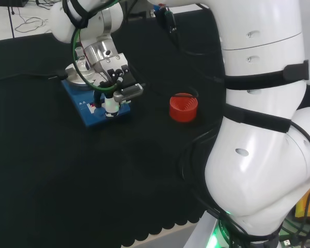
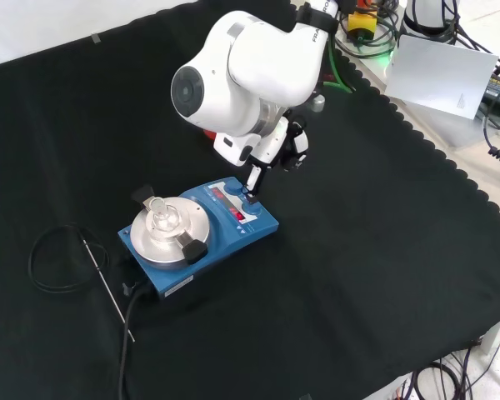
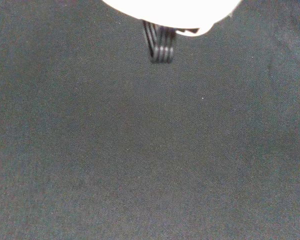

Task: Turn on the heater.

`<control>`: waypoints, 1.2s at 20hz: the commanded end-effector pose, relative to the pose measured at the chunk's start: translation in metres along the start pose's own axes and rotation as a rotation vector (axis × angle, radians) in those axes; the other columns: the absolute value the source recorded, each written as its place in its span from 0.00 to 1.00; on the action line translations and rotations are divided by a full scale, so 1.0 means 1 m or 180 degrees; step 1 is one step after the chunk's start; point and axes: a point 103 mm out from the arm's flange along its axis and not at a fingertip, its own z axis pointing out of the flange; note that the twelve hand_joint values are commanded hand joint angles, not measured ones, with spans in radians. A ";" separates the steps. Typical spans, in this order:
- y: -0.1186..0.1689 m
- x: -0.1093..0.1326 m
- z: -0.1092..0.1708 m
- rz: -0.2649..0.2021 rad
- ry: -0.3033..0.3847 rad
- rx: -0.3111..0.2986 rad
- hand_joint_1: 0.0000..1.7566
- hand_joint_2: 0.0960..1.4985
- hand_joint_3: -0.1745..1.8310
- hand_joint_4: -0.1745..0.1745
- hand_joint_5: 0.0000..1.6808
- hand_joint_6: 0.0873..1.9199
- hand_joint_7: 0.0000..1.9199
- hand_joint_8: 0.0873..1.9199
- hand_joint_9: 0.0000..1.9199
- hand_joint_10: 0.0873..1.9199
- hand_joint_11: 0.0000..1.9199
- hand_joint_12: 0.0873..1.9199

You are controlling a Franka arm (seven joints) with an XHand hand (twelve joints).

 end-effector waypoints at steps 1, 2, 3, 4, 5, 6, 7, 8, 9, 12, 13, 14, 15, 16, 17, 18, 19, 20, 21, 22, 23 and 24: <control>0.001 0.003 0.001 0.0011 0.0017 0.0007 0.81 0.37 0.65 0.34 0.15 0.19 0.84 0.71 0.89 0.72 0.78 0.74; 0.001 0.004 0.001 0.0018 0.0012 0.0015 0.81 0.37 0.65 0.34 0.15 0.19 0.84 0.71 0.89 0.72 0.78 0.74; 0.001 0.004 0.001 0.0025 0.0006 0.0015 0.81 0.37 0.65 0.34 0.15 0.18 0.84 0.71 0.89 0.72 0.78 0.74; 0.002 0.003 0.002 0.0010 -0.0024 0.0015 0.81 0.37 0.65 0.34 0.15 0.18 0.84 0.71 0.89 0.72 0.78 0.74; 0.002 0.002 0.002 0.0004 -0.0031 0.0022 0.81 0.37 0.65 0.34 0.15 0.18 0.84 0.71 0.89 0.72 0.78 0.74; 0.003 0.000 0.004 -0.0001 -0.0041 0.0031 0.81 0.37 0.65 0.34 0.15 0.18 0.84 0.71 0.89 0.72 0.78 0.74; 0.003 -0.002 0.005 -0.0005 -0.0035 0.0033 0.81 0.37 0.65 0.34 0.15 0.18 0.84 0.71 0.89 0.72 0.78 0.74; 0.004 -0.001 0.006 0.0003 -0.0040 0.0037 0.81 0.37 0.65 0.34 0.15 0.18 0.84 0.71 0.89 0.72 0.78 0.74; 0.004 -0.001 0.006 0.0006 -0.0037 0.0035 0.81 0.37 0.65 0.34 0.15 0.18 0.84 0.71 0.89 0.72 0.78 0.74; 0.004 -0.001 0.006 0.0008 -0.0010 0.0031 0.81 0.37 0.65 0.34 0.15 0.18 0.84 0.71 0.89 0.72 0.78 0.74; 0.005 -0.001 0.006 0.0011 -0.0003 0.0026 0.81 0.37 0.65 0.34 0.15 0.18 0.84 0.71 0.89 0.72 0.78 0.74; 0.005 -0.002 0.007 0.0015 0.0003 0.0020 0.81 0.37 0.65 0.34 0.15 0.17 0.84 0.71 0.89 0.72 0.78 0.74; 0.005 -0.002 0.007 0.0019 0.0006 0.0017 0.81 0.37 0.65 0.34 0.15 0.17 0.84 0.71 0.89 0.72 0.78 0.74; 0.005 -0.002 0.007 0.0021 0.0013 0.0018 0.81 0.37 0.65 0.34 0.15 0.17 0.84 0.71 0.89 0.72 0.78 0.74; 0.005 -0.002 0.007 0.0018 0.0022 0.0020 0.81 0.37 0.65 0.34 0.15 0.17 0.84 0.71 0.89 0.72 0.78 0.74; 0.005 -0.004 0.007 0.0012 0.0042 0.0022 0.81 0.37 0.65 0.34 0.16 0.17 0.84 0.71 0.89 0.72 0.78 0.74; 0.006 -0.006 0.008 0.0005 0.0054 0.0022 0.81 0.37 0.65 0.34 0.16 0.17 0.84 0.71 0.89 0.72 0.78 0.74; 0.007 -0.009 0.009 -0.0003 0.0068 0.0028 0.81 0.37 0.65 0.34 0.16 0.17 0.84 0.71 0.89 0.72 0.78 0.74; 0.008 -0.013 0.011 -0.0006 0.0075 0.0031 0.81 0.37 0.65 0.34 0.16 0.17 0.84 0.71 0.89 0.72 0.78 0.74; 0.009 -0.017 0.013 -0.0005 0.0082 0.0039 0.80 0.37 0.65 0.34 0.16 0.17 0.84 0.71 0.89 0.72 0.78 0.74; 0.009 -0.020 0.015 -0.0003 0.0085 0.0041 0.80 0.37 0.65 0.34 0.16 0.17 0.84 0.71 0.89 0.72 0.78 0.74; 0.010 -0.022 0.016 0.0002 0.0085 0.0049 0.80 0.37 0.65 0.34 0.16 0.17 0.84 0.71 0.89 0.72 0.78 0.74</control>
